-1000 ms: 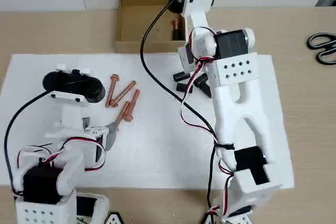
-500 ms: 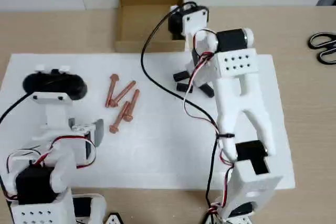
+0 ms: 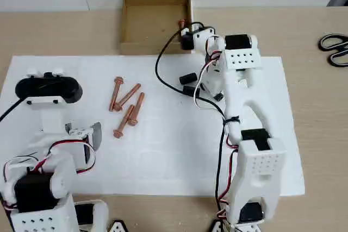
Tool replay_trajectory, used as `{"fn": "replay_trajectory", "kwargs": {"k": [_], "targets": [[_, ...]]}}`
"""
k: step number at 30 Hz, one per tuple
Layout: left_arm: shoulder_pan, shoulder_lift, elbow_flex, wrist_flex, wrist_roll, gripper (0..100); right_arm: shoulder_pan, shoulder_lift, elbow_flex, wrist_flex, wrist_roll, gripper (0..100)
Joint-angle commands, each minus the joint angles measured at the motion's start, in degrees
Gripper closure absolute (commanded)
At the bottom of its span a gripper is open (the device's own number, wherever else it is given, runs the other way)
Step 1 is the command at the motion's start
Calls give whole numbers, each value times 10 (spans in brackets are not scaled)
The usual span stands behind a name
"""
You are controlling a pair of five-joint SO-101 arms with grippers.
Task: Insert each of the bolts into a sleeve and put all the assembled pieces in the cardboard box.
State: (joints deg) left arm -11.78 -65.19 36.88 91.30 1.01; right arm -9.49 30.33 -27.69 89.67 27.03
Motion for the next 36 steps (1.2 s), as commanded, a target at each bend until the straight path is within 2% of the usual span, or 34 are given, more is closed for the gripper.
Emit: {"fn": "replay_trajectory", "kwargs": {"k": [1, 15, 17, 22, 23, 29, 36], "targets": [[-4, -3, -16, -2, 4, 797, 1, 10, -3, -19, 6, 827], [-4, -3, -8, -4, 4, 797, -1, 76, -3, -61, 4, 828], [-4, -3, 1, -11, 4, 797, -1, 86, -3, -65, 4, 856], [-4, -3, 3, -11, 4, 797, 0, 106, -3, -73, 2, 998], [-4, -3, 3, -11, 4, 797, 0, 107, -3, -71, 1, 992], [-4, -3, 3, -11, 4, 797, 0, 98, -4, -35, -5, 995], [-4, -3, 1, -11, 4, 797, -1, -29, -22, 59, -19, 995]]}}
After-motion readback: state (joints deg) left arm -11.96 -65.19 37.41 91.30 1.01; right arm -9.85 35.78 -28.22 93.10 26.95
